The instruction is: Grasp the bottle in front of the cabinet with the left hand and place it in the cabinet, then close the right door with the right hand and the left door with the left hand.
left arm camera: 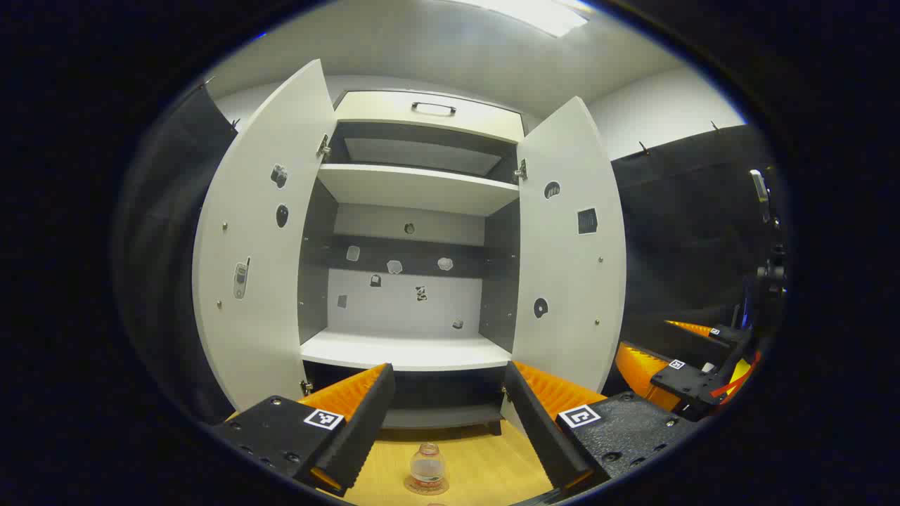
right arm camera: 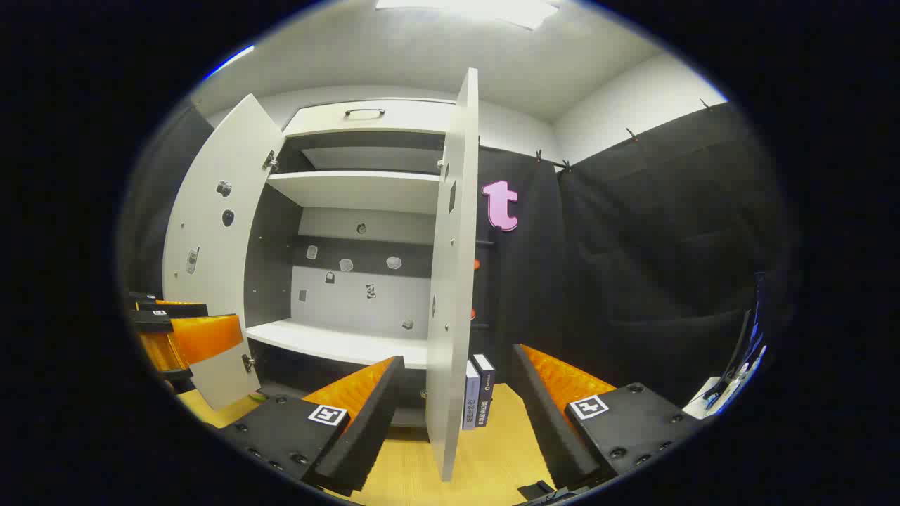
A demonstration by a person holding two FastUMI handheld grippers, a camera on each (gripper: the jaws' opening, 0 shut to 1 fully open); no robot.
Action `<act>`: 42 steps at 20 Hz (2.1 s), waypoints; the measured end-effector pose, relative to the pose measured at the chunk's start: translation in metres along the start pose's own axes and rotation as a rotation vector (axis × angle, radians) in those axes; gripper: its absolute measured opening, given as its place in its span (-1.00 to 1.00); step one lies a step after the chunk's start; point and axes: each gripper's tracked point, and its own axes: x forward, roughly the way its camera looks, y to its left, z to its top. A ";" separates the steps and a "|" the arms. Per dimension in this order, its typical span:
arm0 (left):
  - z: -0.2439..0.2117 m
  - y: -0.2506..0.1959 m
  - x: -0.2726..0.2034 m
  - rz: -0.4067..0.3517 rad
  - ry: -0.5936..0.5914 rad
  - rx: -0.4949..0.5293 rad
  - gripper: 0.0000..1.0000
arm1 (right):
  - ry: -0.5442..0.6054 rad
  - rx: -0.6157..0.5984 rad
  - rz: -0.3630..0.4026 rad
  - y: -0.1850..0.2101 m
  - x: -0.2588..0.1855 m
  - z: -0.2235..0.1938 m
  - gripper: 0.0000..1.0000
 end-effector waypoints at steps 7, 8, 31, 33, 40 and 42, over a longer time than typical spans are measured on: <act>-0.002 0.005 -0.001 0.023 0.012 -0.003 0.92 | 0.049 0.001 -0.008 -0.002 0.002 -0.011 0.97; -0.002 0.007 -0.001 0.030 0.010 0.005 0.92 | 0.055 -0.001 -0.007 -0.001 0.002 -0.012 0.97; -0.083 0.021 0.007 0.081 0.148 0.018 0.92 | 0.096 0.023 -0.008 -0.004 0.026 -0.034 0.98; -0.106 0.023 0.005 0.085 0.196 0.024 0.92 | 0.104 0.030 -0.010 -0.006 0.028 -0.038 0.97; -0.185 0.024 -0.009 0.095 0.339 0.071 0.92 | 0.127 0.033 -0.020 -0.019 0.026 -0.049 0.97; -0.209 0.020 -0.014 0.084 0.388 0.072 0.93 | 0.135 0.035 -0.027 -0.023 0.024 -0.053 0.97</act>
